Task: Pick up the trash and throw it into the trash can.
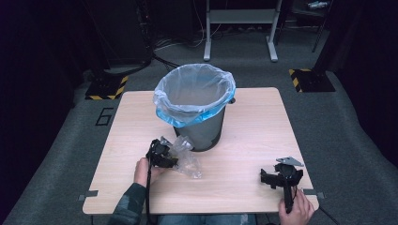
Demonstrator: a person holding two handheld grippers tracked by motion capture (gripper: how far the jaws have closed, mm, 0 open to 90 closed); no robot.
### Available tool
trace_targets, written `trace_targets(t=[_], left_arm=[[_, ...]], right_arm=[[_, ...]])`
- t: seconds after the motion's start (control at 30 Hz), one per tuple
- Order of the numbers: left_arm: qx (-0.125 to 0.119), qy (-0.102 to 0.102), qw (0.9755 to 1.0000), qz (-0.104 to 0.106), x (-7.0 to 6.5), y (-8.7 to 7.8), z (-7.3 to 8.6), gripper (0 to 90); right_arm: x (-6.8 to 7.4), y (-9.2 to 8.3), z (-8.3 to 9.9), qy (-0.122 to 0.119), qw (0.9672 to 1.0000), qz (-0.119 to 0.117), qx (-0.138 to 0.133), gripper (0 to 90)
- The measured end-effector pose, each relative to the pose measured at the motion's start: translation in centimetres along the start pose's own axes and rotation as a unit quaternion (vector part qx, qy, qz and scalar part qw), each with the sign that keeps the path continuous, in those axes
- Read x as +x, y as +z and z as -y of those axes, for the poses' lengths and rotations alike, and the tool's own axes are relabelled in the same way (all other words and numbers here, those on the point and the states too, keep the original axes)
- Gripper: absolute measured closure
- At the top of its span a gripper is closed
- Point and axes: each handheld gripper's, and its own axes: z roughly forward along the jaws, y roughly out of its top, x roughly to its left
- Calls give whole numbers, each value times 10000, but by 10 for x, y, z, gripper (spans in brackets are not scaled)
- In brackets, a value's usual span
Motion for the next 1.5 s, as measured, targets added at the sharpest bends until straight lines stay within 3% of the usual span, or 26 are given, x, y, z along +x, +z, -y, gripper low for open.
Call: trace_targets(t=[0.2, 0.37, 0.47, 0.93, 1.17, 1.5], left_arm=[[-10, -90, 9999, 71, 3, -5, 5, 692], [-66, -174, 9998, 77, 8, -13, 11, 748], [-124, -249, 9996, 108, 7, -19, 13, 756], [-97, -209, 9997, -77, 10, -54, 27, 763], [-27, -179, 9998, -118, 12, -64, 29, 763], [-141, -116, 9997, -173, 13, -79, 25, 765]], right_arm=[[0, 0, 0, -29, 10000, -2, 9, 0], [0, 0, 0, -3, 10000, 0, 3, 0], [0, 0, 0, -1, 10000, -1, 2, 0], [0, 0, 0, -1, 10000, 0, 0, 0], [0, 0, 0, -1, 10000, 0, 1, 0], [0, 0, 0, -1, 10000, 0, 0, 0]])
